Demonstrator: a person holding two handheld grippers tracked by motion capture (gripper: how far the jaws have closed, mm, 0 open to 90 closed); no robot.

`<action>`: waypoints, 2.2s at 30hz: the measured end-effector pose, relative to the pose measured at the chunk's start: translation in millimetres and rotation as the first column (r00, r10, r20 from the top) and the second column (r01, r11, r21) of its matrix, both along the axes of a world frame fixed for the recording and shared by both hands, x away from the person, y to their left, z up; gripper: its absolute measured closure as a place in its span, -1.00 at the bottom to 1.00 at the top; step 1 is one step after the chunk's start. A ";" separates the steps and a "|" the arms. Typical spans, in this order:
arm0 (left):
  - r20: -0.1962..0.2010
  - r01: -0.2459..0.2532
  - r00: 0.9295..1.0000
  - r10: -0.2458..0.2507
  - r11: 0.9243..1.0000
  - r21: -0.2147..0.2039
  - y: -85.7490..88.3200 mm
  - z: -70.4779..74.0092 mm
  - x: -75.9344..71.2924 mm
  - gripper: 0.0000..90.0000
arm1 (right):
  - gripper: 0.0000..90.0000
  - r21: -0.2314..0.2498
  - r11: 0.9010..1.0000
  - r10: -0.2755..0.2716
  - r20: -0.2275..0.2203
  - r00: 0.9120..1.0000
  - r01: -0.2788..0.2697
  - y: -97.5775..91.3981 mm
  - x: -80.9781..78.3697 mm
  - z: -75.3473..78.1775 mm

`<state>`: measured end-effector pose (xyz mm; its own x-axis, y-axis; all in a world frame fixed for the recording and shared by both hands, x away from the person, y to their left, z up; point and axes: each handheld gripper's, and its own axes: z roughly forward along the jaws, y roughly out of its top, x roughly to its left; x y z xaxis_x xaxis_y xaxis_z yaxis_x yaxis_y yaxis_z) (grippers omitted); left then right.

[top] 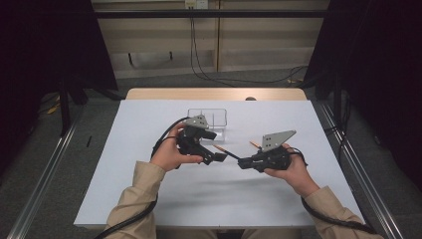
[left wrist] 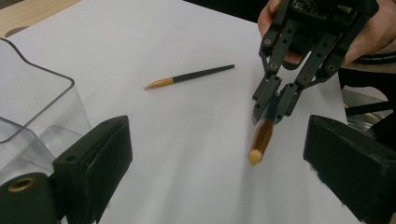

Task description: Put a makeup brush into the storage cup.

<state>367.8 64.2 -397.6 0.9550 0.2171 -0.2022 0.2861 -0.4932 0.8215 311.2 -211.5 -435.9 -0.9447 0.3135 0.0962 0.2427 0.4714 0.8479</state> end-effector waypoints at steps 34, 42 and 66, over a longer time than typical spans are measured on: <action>-0.057 -0.033 0.998 0.025 0.989 -0.143 -8.4 0.8 -1.6 0.00 | 0.88 0.133 0.985 -0.117 0.031 0.993 0.112 9.1 4.5 10.3; -0.068 -0.052 0.997 0.040 0.982 -0.181 -9.0 4.2 -0.3 0.30 | 0.88 0.143 0.981 -0.137 0.035 0.990 0.131 7.7 4.3 11.1; -0.106 -0.078 0.993 0.047 0.949 -0.304 -10.3 3.5 -5.3 0.84 | 0.87 0.184 0.966 -0.183 -0.013 0.983 0.182 27.7 5.4 8.5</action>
